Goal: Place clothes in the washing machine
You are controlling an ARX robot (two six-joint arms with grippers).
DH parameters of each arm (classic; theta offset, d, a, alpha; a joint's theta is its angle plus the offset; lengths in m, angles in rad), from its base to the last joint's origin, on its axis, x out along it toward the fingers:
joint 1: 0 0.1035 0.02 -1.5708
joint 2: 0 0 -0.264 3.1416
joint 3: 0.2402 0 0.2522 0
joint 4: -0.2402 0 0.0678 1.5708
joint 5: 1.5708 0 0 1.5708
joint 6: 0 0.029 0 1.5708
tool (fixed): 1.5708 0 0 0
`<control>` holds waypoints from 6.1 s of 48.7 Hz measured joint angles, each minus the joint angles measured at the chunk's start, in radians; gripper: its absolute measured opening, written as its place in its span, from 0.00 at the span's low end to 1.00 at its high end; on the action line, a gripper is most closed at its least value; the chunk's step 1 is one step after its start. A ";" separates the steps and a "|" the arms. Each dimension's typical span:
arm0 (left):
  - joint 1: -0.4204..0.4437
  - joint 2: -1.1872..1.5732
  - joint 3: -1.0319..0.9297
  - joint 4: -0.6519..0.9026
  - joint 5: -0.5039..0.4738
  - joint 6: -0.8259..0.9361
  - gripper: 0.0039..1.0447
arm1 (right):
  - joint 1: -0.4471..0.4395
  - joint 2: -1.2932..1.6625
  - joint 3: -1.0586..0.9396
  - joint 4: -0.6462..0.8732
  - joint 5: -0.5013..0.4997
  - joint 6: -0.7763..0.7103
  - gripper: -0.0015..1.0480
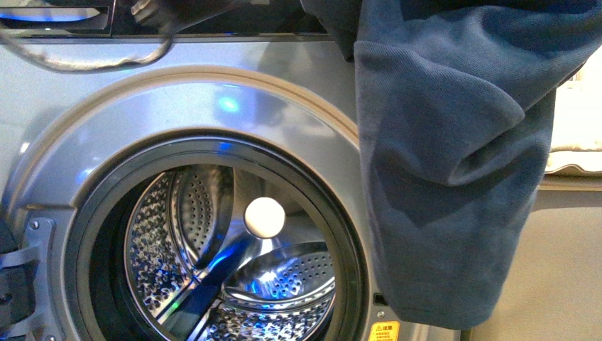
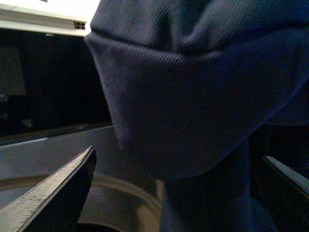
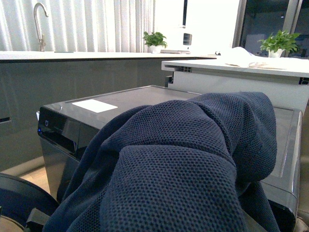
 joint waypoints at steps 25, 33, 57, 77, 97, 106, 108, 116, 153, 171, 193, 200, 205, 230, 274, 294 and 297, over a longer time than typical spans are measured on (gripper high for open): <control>-0.122 0.055 0.057 0.086 0.173 0.042 0.94 | 0.000 0.000 0.000 0.000 0.000 0.000 0.11; -0.182 0.078 0.097 0.051 0.147 0.094 0.94 | 0.000 0.000 0.000 0.000 0.001 0.000 0.11; -0.349 0.152 0.232 -0.003 -0.072 0.183 0.94 | 0.000 -0.005 0.000 0.001 0.004 -0.002 0.11; -0.372 0.268 0.319 0.038 -0.309 0.163 0.94 | 0.000 -0.005 0.000 0.001 0.005 -0.003 0.11; -0.355 0.386 0.517 -0.021 -0.500 0.112 0.94 | 0.000 -0.005 0.000 0.002 0.008 -0.003 0.11; -0.344 0.398 0.517 -0.026 -0.546 0.111 0.78 | 0.000 -0.005 0.000 0.002 0.008 -0.003 0.11; -0.340 0.400 0.517 -0.026 -0.554 0.108 0.72 | 0.000 -0.005 0.000 0.002 0.008 -0.003 0.11; -0.326 0.400 0.517 -0.032 -0.583 0.080 0.48 | 0.000 -0.005 -0.002 0.002 0.008 -0.003 0.11; -0.185 0.380 0.294 0.031 -0.579 0.027 0.13 | 0.000 -0.010 -0.002 0.005 0.004 -0.003 0.93; 0.012 0.330 0.076 0.113 -0.471 -0.030 0.13 | 0.000 -0.010 -0.002 0.005 0.004 -0.003 0.93; 0.169 0.352 -0.133 0.242 -0.395 -0.041 0.13 | 0.000 -0.010 -0.002 0.005 0.003 -0.004 0.93; 0.206 0.389 -0.187 0.279 -0.396 -0.038 0.13 | 0.000 -0.010 -0.002 0.005 0.003 -0.004 0.93; 0.235 0.419 -0.225 0.311 -0.396 -0.038 0.13 | 0.000 -0.010 -0.002 0.005 0.003 -0.003 0.93; 0.272 0.642 -0.196 0.386 -0.422 -0.039 0.13 | 0.000 -0.011 -0.002 0.005 0.003 -0.004 0.93; 0.345 1.164 0.598 0.072 -0.504 -0.004 0.13 | 0.000 -0.011 -0.002 0.005 0.003 -0.003 0.93; 0.365 1.312 0.880 -0.101 -0.560 0.011 0.13 | 0.000 -0.011 -0.002 0.005 0.003 -0.003 0.93; 0.364 1.323 0.901 -0.111 -0.566 0.019 0.13 | 0.000 -0.011 -0.002 0.005 0.003 -0.004 0.93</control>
